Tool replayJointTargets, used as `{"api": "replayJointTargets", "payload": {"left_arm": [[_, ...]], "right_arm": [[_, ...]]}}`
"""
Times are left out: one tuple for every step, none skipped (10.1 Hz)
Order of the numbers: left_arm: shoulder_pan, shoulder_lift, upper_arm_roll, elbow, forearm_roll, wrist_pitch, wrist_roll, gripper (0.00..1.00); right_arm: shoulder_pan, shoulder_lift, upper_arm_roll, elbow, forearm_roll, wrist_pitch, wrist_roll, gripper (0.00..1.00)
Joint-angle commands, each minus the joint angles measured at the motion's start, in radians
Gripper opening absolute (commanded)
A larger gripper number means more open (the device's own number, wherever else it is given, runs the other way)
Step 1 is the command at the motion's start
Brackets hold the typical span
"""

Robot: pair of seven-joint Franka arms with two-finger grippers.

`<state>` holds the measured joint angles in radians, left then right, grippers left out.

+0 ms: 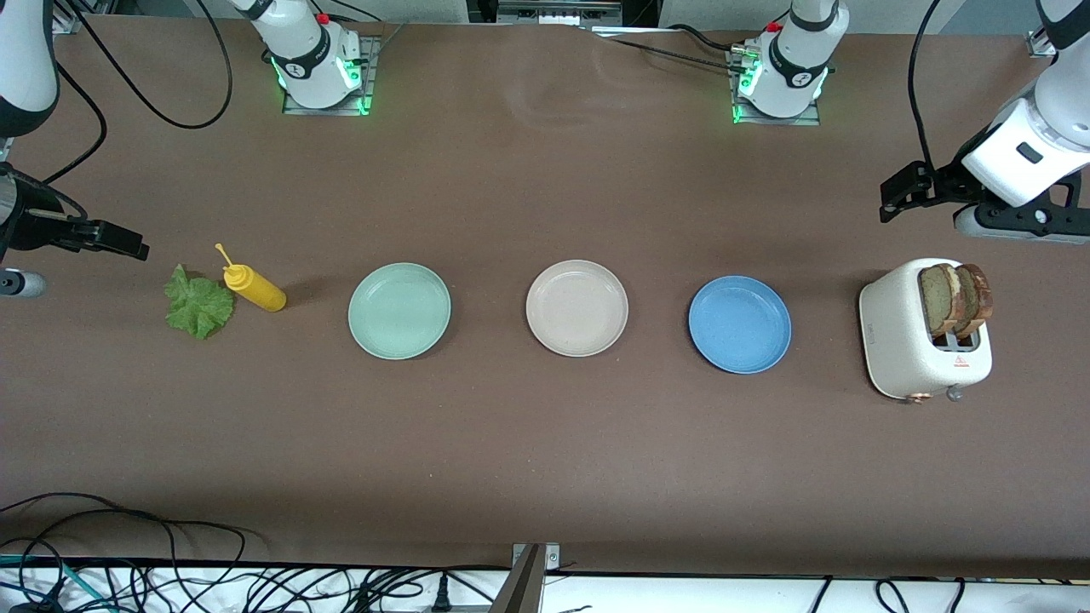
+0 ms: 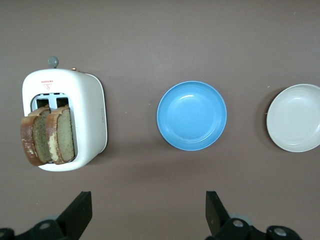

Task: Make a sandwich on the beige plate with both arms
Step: 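Move the left gripper over the white toaster's toast slices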

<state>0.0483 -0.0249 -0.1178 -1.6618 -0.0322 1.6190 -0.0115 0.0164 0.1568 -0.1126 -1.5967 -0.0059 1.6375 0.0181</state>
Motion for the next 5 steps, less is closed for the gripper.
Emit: {"api": "replayJointTargets", "payload": {"left_arm": [[0.008, -0.015, 0.007, 0.034, -0.041, -0.030, 0.018, 1.00], [0.005, -0.012, 0.003, 0.039, -0.038, -0.057, 0.009, 1.00], [-0.005, -0.006, 0.000, 0.039, -0.028, -0.059, 0.008, 1.00], [0.002, 0.006, 0.001, 0.039, -0.029, -0.059, 0.016, 1.00], [0.008, 0.022, 0.004, 0.039, -0.031, -0.059, 0.019, 1.00]], "right_arm": [[-0.007, -0.020, 0.004, -0.014, 0.015, 0.005, -0.012, 1.00], [-0.007, -0.020, 0.004, -0.014, 0.015, 0.005, -0.012, 1.00], [-0.007, -0.020, 0.004, -0.014, 0.015, 0.005, -0.012, 1.00], [-0.007, -0.020, 0.004, -0.014, 0.015, 0.005, -0.012, 1.00], [-0.006, -0.020, 0.004, -0.014, 0.015, 0.005, -0.012, 1.00]]}}
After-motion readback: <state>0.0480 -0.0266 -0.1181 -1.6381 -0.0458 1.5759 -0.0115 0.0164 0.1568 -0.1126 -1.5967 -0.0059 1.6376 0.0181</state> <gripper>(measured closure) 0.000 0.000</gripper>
